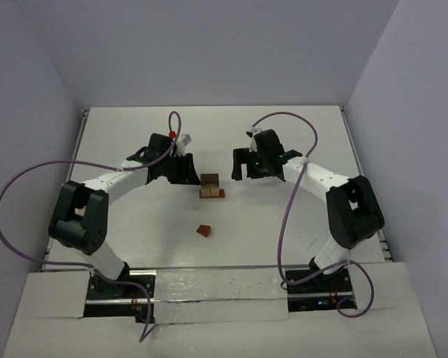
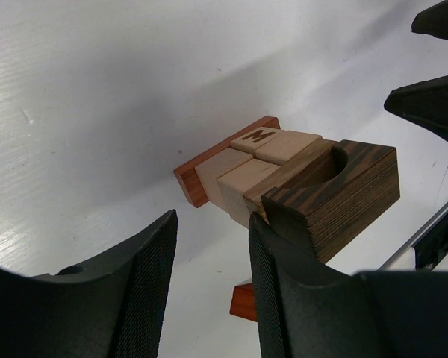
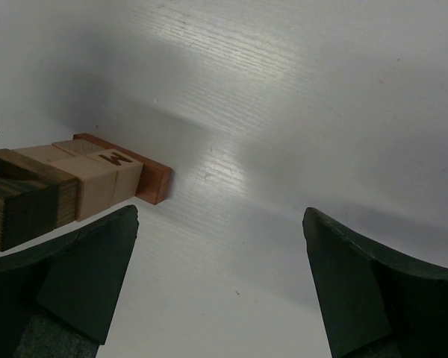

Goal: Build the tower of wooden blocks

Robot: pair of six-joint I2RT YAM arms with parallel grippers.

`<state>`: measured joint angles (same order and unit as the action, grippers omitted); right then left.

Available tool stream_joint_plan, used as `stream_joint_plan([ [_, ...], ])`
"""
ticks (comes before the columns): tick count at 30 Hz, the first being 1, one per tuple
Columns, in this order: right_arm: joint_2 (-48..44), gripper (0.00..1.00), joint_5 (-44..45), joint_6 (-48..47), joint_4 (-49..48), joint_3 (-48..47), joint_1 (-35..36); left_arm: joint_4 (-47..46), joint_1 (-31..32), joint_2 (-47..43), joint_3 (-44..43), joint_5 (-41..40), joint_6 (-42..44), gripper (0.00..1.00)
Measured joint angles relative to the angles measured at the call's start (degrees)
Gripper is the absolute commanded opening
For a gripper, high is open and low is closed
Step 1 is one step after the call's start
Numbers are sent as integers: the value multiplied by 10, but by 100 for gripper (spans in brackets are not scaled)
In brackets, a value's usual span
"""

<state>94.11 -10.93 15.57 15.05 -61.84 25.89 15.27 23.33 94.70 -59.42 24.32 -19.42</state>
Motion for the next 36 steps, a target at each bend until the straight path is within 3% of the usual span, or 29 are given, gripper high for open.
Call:
stream_joint_plan([
  [9, 0, 98, -1, -1, 0, 0, 0, 4, -3, -1, 0, 2, 8, 52],
  [13, -1, 98, -1, -4, 0, 0, -1, 14, -40, -29, 8, 40, 38, 54],
  [18, -21, 99, -16, -8, 2, 2, -12, 62, -138, -133, 18, 127, 162, 55],
  [20, -45, 100, -29, -12, 4, 7, -27, 112, -137, -175, 12, 162, 243, 64],
  [23, -84, 100, -61, -21, 6, 12, -66, 205, -89, -230, -1, 188, 388, 69],
  [27, -129, 100, -124, -44, 14, 21, -133, 342, 25, -292, -5, 173, 592, 75],
  [32, -181, 100, -180, -85, 42, 49, -186, 427, 177, -329, -4, 101, 737, 77],
  [36, -210, 100, -217, -111, 53, 71, -195, 450, 264, -275, -6, 32, 794, 75],
])
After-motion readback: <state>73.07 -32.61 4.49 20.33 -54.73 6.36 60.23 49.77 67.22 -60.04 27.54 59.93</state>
